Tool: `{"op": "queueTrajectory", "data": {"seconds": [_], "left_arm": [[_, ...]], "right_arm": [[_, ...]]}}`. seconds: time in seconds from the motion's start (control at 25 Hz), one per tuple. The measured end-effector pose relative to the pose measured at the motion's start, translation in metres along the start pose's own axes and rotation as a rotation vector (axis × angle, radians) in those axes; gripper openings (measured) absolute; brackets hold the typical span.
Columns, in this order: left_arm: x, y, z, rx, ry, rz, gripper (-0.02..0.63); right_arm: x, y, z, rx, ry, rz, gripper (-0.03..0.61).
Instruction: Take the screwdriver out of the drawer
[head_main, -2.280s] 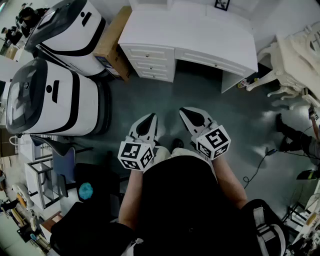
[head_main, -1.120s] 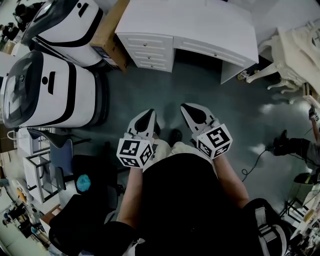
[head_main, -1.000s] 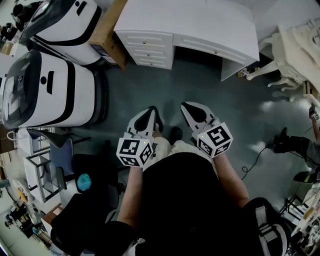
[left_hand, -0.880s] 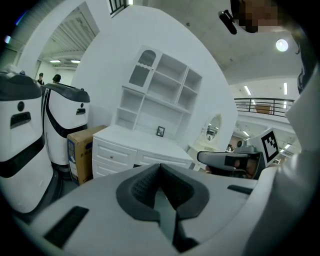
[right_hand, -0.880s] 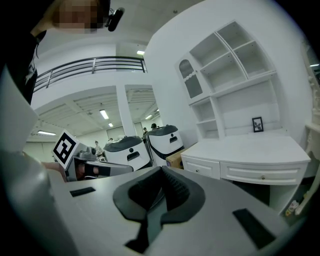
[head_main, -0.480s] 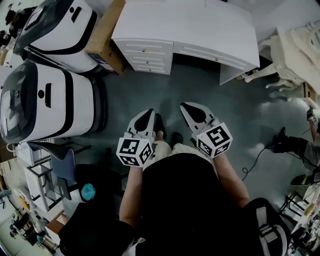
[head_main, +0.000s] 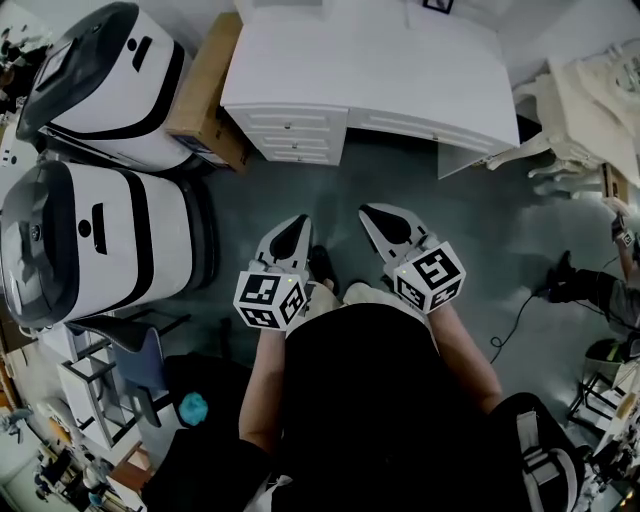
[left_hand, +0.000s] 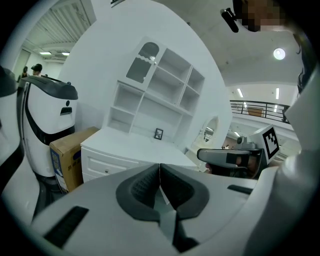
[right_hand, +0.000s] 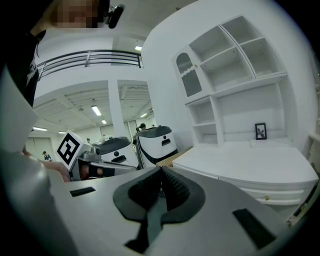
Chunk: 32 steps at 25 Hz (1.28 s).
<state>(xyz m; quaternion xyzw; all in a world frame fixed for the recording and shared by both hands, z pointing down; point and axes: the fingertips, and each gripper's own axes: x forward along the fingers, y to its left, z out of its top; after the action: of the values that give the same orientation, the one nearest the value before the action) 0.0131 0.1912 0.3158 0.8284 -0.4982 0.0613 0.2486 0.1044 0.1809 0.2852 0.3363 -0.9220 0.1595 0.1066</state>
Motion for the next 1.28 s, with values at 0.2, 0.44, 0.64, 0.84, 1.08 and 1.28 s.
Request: {"op": "queueTrajectory", "data": {"seconds": [0.2, 0.44, 0.64, 0.84, 1.08, 1.28], "left_arm": [[0.012, 0.027, 0.014, 0.007, 0.003, -0.031, 0.023], [0.028, 0.061, 0.022, 0.013, 0.016, -0.061, 0.023], [0.039, 0.078, 0.020, 0.009, 0.041, -0.072, 0.023], [0.050, 0.094, 0.013, -0.002, 0.062, -0.082, 0.023], [0.072, 0.114, 0.009, -0.034, 0.074, -0.061, 0.025], [0.104, 0.134, -0.004, -0.004, 0.110, -0.034, 0.025]], "right_arm": [[0.029, -0.002, 0.011, -0.006, -0.002, -0.019, 0.018], [0.063, -0.004, 0.015, -0.006, 0.009, -0.039, 0.018], [0.076, -0.006, 0.013, 0.007, 0.023, -0.058, 0.018], [0.086, -0.007, 0.000, 0.030, 0.066, -0.070, 0.018], [0.099, -0.026, -0.012, 0.058, 0.112, -0.072, 0.018], [0.120, -0.047, -0.018, 0.070, 0.134, -0.050, 0.018]]}}
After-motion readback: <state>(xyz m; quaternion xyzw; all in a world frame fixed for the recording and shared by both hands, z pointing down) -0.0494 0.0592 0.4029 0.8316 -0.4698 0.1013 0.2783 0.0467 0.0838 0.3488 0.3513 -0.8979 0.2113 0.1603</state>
